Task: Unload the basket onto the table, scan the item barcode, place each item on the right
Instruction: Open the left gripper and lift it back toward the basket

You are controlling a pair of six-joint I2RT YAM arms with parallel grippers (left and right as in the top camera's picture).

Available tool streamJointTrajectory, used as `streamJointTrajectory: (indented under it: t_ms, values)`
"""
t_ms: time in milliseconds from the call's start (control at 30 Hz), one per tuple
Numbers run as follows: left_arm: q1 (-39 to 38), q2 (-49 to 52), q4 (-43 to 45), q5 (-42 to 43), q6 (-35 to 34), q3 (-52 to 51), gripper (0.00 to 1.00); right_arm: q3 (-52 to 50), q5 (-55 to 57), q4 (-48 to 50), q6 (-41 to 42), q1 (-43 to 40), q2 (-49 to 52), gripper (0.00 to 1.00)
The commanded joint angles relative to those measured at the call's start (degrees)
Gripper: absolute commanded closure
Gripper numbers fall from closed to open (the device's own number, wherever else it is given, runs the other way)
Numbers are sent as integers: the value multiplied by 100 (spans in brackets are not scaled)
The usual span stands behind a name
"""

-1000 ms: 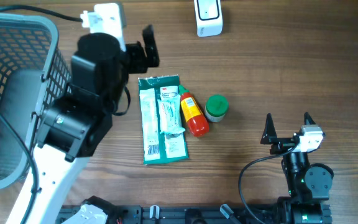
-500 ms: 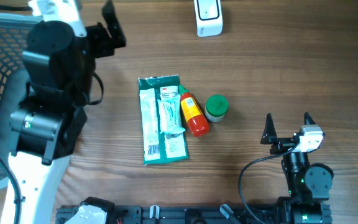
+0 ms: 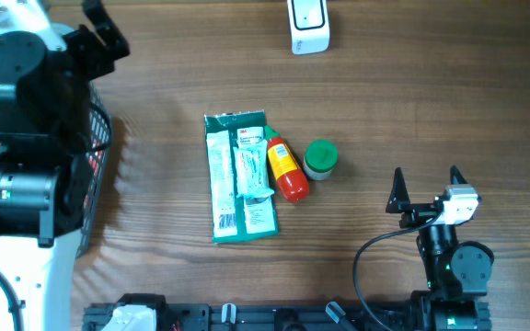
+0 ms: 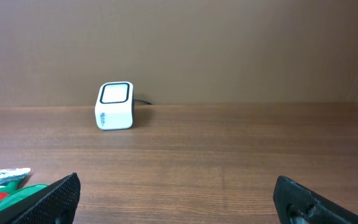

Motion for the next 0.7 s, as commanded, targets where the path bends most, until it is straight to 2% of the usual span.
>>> streamJointTrajectory:
  t_ms: [0,67,200,333,367,433,500,667]
  values:
    - [407,-133,26,-59,111,125,0,-2,17,11,-57,28,13,0]
    - [710,-131,7,-103,17,125,0,-2,17,11,-55,28,13,0]
    - [1532,-63,-459,-420,-1082,125,0,-2,15,11,-52,28,13,0]
    - [2262,96,-1484,-417,-2673,125,0,-2,15,11,-55,28,13,0]
    - [2496,160,-1886,-396,-3353,125,0,-2,15,11,-55,28,13,0]
    - [2767,251,-2295,-251,-4044,125,0,-2,15,11,-57,28,13,0]
    - [3040,402,-2564,138,-4247,125,0,-2,15,11,-55,28,13,0]
    - [3506,1008,-3141,697,-4262,122,0,-2,17,11,-55,28,13,0]
